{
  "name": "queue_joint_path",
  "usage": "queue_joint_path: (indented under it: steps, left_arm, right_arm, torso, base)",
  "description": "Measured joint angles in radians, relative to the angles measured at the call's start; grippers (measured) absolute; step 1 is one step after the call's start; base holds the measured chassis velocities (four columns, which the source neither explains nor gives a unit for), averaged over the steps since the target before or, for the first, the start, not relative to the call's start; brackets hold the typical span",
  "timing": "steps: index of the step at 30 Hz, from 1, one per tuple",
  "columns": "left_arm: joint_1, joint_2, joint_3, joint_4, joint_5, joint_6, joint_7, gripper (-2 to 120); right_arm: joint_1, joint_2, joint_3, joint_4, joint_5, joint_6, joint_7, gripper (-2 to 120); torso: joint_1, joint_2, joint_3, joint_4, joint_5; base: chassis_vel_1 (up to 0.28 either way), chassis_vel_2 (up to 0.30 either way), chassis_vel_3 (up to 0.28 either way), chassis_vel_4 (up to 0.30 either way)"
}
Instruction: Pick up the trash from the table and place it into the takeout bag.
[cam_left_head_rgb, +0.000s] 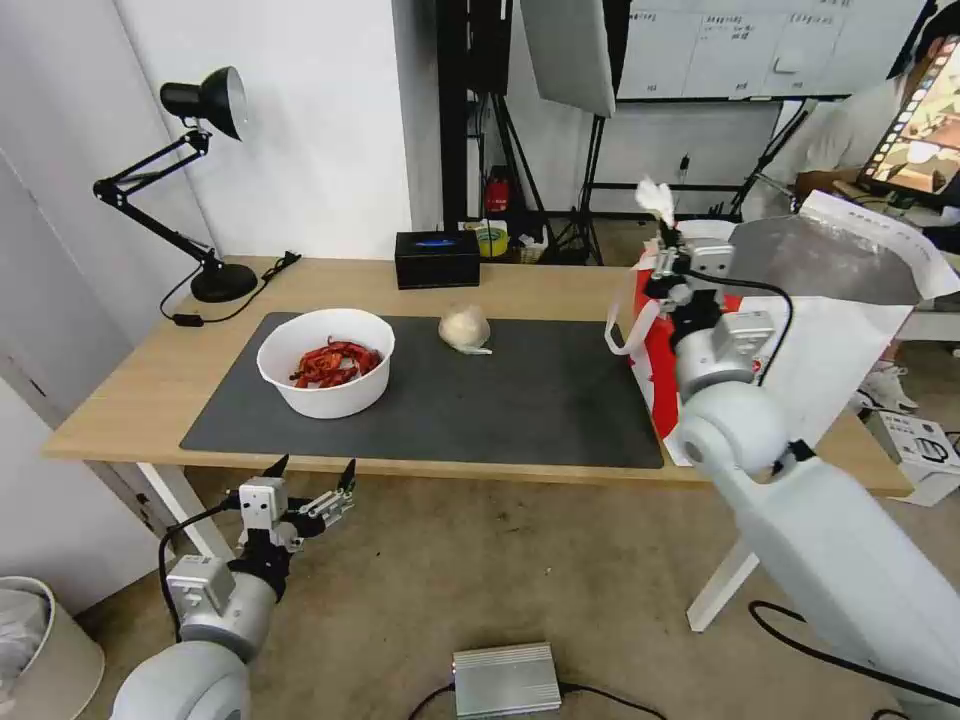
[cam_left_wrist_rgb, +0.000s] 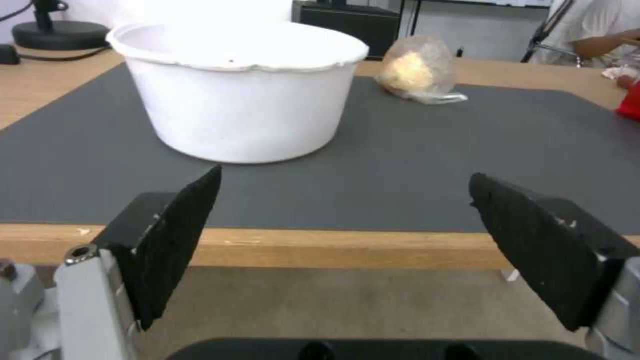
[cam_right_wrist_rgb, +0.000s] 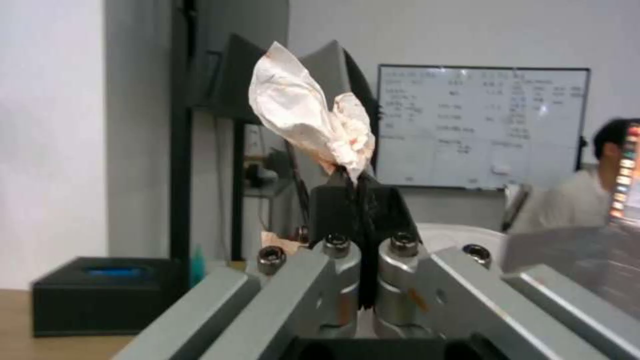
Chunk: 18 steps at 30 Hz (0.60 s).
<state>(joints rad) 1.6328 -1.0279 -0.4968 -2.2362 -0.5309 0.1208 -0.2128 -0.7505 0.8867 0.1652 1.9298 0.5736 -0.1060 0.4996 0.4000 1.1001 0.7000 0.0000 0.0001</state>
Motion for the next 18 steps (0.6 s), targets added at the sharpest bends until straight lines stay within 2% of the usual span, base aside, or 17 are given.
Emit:
queue_joint_path:
  steps: [7, 18]
  left_arm:
    - [-0.001, 0.000, 0.015, -0.006, 0.007, 0.001, 0.000, 100]
    - [0.000, -0.011, 0.028, -0.008, 0.017, 0.001, 0.000, 100]
  right_arm:
    - [-0.062, -0.057, 0.060, 0.027, 0.037, 0.007, 0.012, 0]
    - [-0.064, -0.082, 0.076, 0.037, 0.109, 0.021, 0.052, 0]
  torso:
    - [0.000, 0.000, 0.000, -0.0001, 0.0001]
    - [0.000, 0.000, 0.000, 0.0000, 0.0000]
  base:
    - [0.000, 0.000, 0.000, 0.000]
    - [0.000, 0.000, 0.000, 0.000]
